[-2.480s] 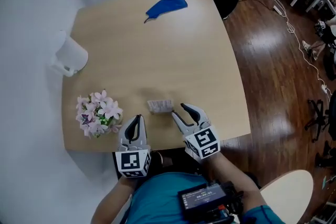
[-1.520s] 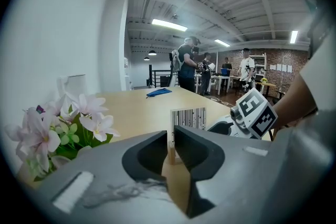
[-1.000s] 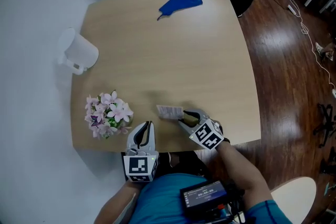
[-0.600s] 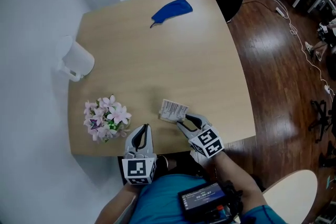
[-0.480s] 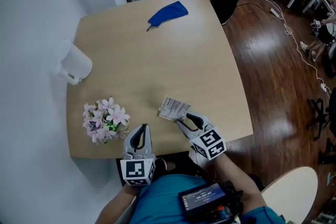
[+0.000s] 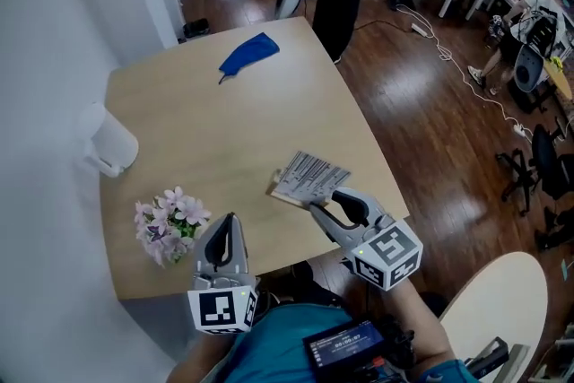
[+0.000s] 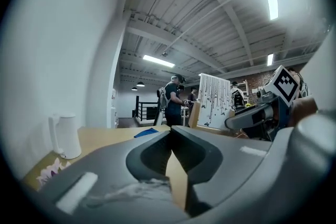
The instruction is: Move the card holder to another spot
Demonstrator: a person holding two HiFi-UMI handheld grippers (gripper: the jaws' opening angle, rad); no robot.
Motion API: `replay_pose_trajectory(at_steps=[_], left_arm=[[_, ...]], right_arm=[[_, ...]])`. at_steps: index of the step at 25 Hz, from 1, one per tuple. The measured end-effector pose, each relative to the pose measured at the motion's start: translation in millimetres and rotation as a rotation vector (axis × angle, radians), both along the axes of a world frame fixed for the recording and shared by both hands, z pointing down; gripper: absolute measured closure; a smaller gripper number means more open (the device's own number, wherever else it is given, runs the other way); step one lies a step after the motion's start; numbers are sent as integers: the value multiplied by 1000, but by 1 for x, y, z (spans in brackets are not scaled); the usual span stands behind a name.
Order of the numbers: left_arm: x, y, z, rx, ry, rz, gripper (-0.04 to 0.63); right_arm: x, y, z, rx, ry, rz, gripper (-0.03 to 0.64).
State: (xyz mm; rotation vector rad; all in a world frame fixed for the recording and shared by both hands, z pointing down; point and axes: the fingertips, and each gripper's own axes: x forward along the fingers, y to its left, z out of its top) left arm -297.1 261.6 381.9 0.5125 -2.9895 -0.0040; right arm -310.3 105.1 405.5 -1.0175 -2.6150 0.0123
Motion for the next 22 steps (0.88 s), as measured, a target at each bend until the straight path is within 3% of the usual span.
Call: replay_pose_trajectory(at_steps=[11, 22], left_arm=[[50, -14, -44, 66, -57, 169, 583], [72, -64, -65, 41, -109, 205, 586]], right_arm=[[79, -22, -53, 31, -33, 134, 472], [109, -61, -70, 22, -62, 152, 472]])
